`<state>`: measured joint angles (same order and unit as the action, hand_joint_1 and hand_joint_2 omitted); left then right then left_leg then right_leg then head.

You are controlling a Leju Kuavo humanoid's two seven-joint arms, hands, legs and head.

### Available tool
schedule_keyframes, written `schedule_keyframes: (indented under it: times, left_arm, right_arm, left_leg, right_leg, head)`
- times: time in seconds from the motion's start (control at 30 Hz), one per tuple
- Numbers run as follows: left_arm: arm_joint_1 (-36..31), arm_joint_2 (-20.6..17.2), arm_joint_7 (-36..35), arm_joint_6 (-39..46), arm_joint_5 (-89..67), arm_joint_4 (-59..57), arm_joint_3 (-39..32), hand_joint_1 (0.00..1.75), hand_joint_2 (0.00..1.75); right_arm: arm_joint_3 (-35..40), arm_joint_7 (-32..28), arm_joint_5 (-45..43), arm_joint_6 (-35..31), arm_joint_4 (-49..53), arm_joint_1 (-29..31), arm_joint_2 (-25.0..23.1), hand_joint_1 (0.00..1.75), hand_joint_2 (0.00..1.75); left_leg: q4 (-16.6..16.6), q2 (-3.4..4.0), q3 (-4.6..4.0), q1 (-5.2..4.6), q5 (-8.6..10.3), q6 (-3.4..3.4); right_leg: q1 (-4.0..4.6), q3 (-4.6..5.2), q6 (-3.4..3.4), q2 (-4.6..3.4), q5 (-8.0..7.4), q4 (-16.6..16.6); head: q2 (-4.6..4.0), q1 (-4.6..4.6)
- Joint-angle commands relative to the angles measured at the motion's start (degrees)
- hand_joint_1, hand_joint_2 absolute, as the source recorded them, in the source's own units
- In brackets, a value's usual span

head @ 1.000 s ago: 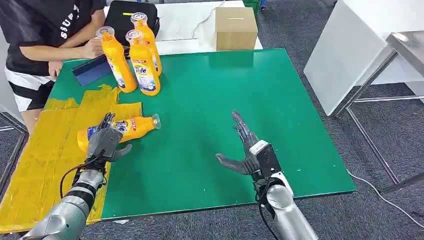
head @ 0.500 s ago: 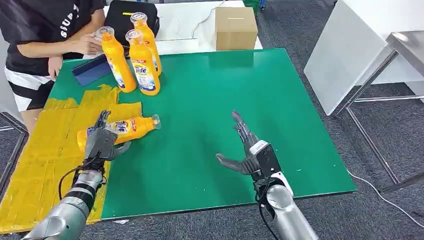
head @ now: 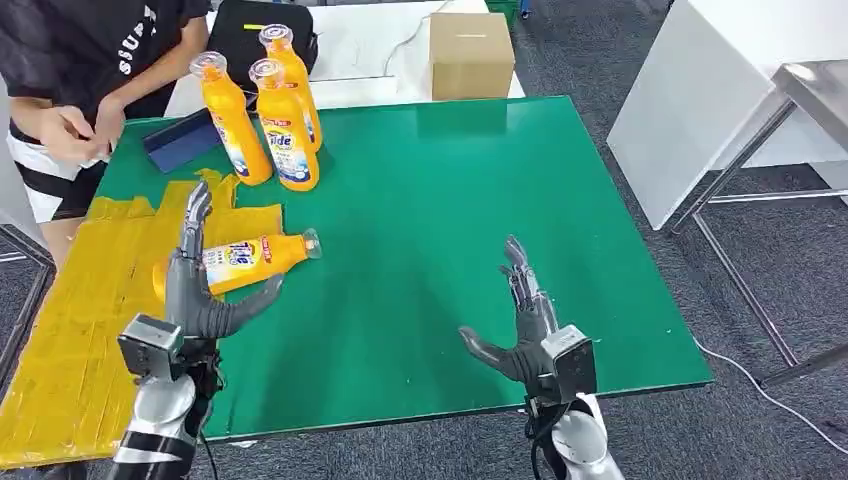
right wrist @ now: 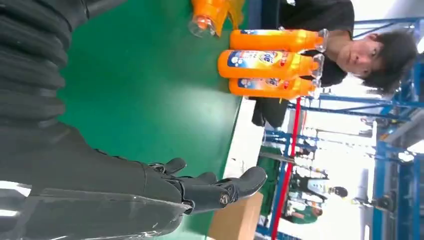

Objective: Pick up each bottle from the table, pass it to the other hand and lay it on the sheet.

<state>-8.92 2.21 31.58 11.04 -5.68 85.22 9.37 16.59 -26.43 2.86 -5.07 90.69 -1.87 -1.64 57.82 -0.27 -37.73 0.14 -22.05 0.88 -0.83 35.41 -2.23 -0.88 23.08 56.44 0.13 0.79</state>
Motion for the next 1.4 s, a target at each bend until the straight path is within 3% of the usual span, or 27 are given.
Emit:
schedule_keyframes:
  times: [0.03, 0.17, 0.23, 0.4, 0.53, 0.6, 0.77, 0.97, 1.4]
  left_arm:
    - [2.7, -1.2, -0.4, -1.5, 0.3, 3.6, 3.9, 0.00, 1.75]
    - [3.9, -1.6, -4.9, -9.1, 3.9, 0.7, 6.8, 0.00, 1.75]
    - [3.3, -3.7, -10.9, -16.6, 7.9, -3.0, 9.1, 0.00, 1.75]
    - [3.4, -5.9, -10.8, -24.6, 13.0, -7.0, 8.7, 0.00, 1.75]
    - [3.0, -12.0, -8.0, -29.6, 7.0, -8.2, 10.6, 0.00, 1.75]
    - [3.8, -12.7, -7.9, -29.1, 5.4, -9.3, 7.8, 0.00, 1.75]
    - [5.0, -8.4, -10.9, -30.5, 10.8, -10.4, 0.5, 0.00, 1.75]
    - [5.9, -4.6, -10.1, -28.5, 13.9, -8.5, -1.6, 0.00, 1.75]
    - [6.0, -2.2, -9.6, -24.8, 13.3, -8.0, -1.8, 0.00, 1.75]
  right_arm:
    - [-1.9, 0.0, 0.1, -0.1, 0.7, -0.6, -1.0, 0.00, 1.75]
    - [-1.8, 0.2, 1.2, -0.1, 0.3, -0.9, -0.9, 0.00, 1.75]
    - [-2.2, 0.3, 1.4, -0.1, 0.0, -1.1, -0.7, 0.00, 1.75]
    - [-2.1, 0.3, 1.0, 1.0, -1.2, 0.1, -0.7, 0.00, 1.75]
    - [-0.3, 1.1, -0.7, 4.8, -3.7, 2.4, 0.5, 0.00, 1.75]
    - [-0.6, 1.3, 0.2, 4.6, -4.8, 2.7, 0.8, 0.00, 1.75]
    - [-1.4, 3.2, 1.0, 4.2, -5.7, 1.8, 1.0, 0.00, 1.75]
    - [-1.1, 3.3, 1.1, 4.2, -4.9, 1.2, 1.1, 0.00, 1.75]
    - [-0.6, 3.5, 1.8, 4.6, -4.5, 0.7, 1.3, 0.00, 1.75]
  left_leg:
    - [0.0, -0.01, 0.23, 0.03, -0.08, -0.06]
    - [0.0, 0.00, 0.37, 0.03, -0.07, -0.03]
    - [-0.1, 0.00, 0.46, 0.02, -0.07, -0.03]
    - [-0.1, 0.04, 0.39, 0.00, -0.01, -0.03]
    - [-0.1, 0.15, 0.41, 0.02, -0.04, -0.07]
    - [-0.1, 0.17, 0.53, 0.06, -0.09, -0.10]
    - [-0.1, 0.17, 0.50, 0.08, -0.07, -0.04]
    - [-0.1, 0.07, 0.43, 0.06, -0.07, -0.01]
    - [-0.1, 0.01, 0.27, 0.03, -0.01, -0.02]
  right_leg:
    - [0.05, -0.23, 0.09, 0.09, 0.08, 0.0]
    - [0.04, -0.38, 0.11, 0.08, 0.10, -0.1]
    - [0.03, -0.47, 0.11, 0.09, 0.11, -0.1]
    - [0.00, -0.39, 0.11, 0.01, 0.04, -0.1]
    - [0.03, -0.37, 0.15, -0.04, 0.03, -0.1]
    - [0.08, -0.49, 0.19, -0.05, 0.06, -0.1]
    - [0.09, -0.46, 0.14, -0.05, 0.04, -0.1]
    - [0.06, -0.43, 0.12, 0.03, 0.07, -0.1]
    - [0.04, -0.29, 0.11, 0.06, 0.03, 0.0]
  head:
    - [0.00, 0.00]
    - [0.00, 0.00]
    - [0.00, 0.00]
    - [0.00, -0.02]
    - [0.00, 0.00]
    - [0.00, -0.02]
    - [0.00, 0.00]
    - [0.00, 0.00]
    - [0.00, 0.00]
